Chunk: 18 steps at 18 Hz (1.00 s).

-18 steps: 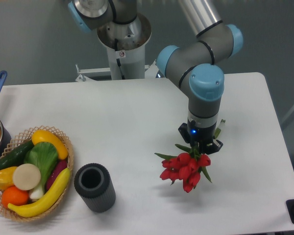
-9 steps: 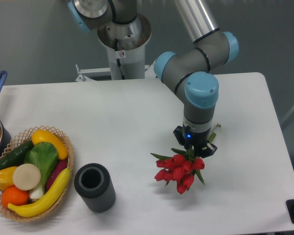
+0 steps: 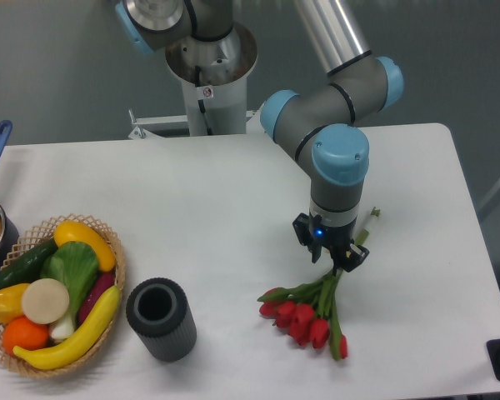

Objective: Place the flowers on the table
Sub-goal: 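Open the gripper to release the tulips onto the table, then raise the open gripper up away from the tulips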

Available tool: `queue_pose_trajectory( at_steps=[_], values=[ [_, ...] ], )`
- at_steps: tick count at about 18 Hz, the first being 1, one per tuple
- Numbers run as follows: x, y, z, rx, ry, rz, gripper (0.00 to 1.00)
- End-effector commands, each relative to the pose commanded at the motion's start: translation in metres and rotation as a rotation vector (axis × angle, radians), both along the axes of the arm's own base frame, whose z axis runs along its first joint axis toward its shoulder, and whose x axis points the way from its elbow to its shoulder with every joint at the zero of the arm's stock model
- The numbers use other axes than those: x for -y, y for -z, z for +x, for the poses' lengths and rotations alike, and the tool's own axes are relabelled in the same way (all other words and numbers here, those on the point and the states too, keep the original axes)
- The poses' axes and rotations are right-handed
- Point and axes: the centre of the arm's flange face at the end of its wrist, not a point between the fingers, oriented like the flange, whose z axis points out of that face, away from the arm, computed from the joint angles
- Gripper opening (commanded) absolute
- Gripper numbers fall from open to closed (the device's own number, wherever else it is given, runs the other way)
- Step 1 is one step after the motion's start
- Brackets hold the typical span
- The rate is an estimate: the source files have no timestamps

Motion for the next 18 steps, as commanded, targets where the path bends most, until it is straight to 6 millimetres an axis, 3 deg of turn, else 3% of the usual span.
queue_pose_trajectory(
  at_steps=[1,2,10,13,18],
  values=[
    [0.0,0.0,0.0,-0.006,0.0,0.004,0.99],
    [0.0,-0.002,0.0,-0.011,0.002,0.008,1.0],
    [0.004,-0.015,-0.004,-0.037,-0.006,0.025,1.0],
    [0.012,-0.014,-0.007,-0.036,-0.013,0.024,1.0],
    [0.034,-0.032,-0.015,-0.055,0.038,0.033,1.0]
  ],
)
